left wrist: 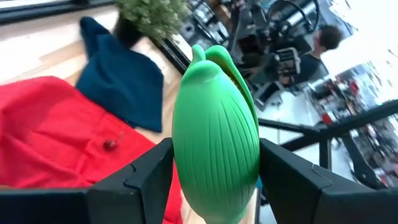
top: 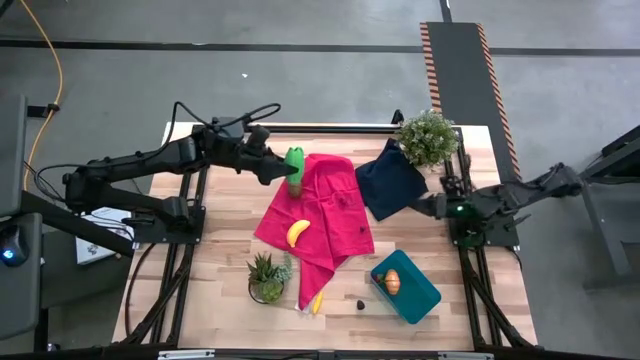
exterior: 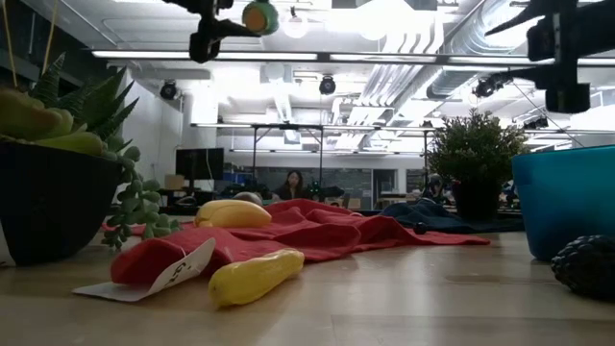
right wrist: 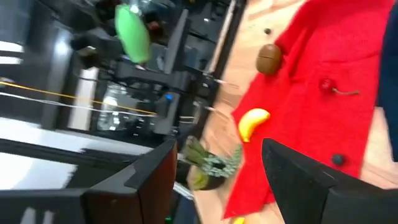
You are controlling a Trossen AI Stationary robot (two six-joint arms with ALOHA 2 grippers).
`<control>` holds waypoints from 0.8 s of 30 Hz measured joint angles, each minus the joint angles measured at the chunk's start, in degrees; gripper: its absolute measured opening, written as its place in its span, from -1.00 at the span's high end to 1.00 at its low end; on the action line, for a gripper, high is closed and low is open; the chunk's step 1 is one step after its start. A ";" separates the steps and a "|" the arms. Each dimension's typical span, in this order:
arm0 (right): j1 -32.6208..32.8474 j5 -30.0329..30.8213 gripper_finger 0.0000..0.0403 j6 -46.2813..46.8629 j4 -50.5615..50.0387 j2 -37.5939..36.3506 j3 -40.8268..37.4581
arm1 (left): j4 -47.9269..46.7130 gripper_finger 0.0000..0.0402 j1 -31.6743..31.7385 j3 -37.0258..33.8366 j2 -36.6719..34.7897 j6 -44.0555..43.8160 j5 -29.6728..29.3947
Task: Pick and placing Produce into tupperware
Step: Put the green corn into the blue bin
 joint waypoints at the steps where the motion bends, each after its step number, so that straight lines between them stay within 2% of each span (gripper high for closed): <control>1: -0.01 0.03 -0.13 0.33 1.19 1.98 0.00 | 0.39 -0.04 0.00 0.00 0.00 0.24 0.75; 7: -0.01 -1.55 -0.13 -5.55 15.84 12.96 0.00 | 3.79 -0.04 0.00 0.00 0.38 1.30 2.96; 14: -2.02 -2.82 -0.15 -4.42 31.83 22.52 0.00 | 6.08 -0.04 -2.54 -0.02 2.07 3.71 3.52; 21: -5.97 -7.88 -0.35 -6.36 45.76 29.84 0.05 | 11.25 -0.04 -6.64 0.00 4.79 3.82 3.82; 24: -7.65 -7.87 -0.43 -6.72 47.28 32.58 1.58 | 13.04 -0.04 -7.87 0.01 5.52 3.73 4.02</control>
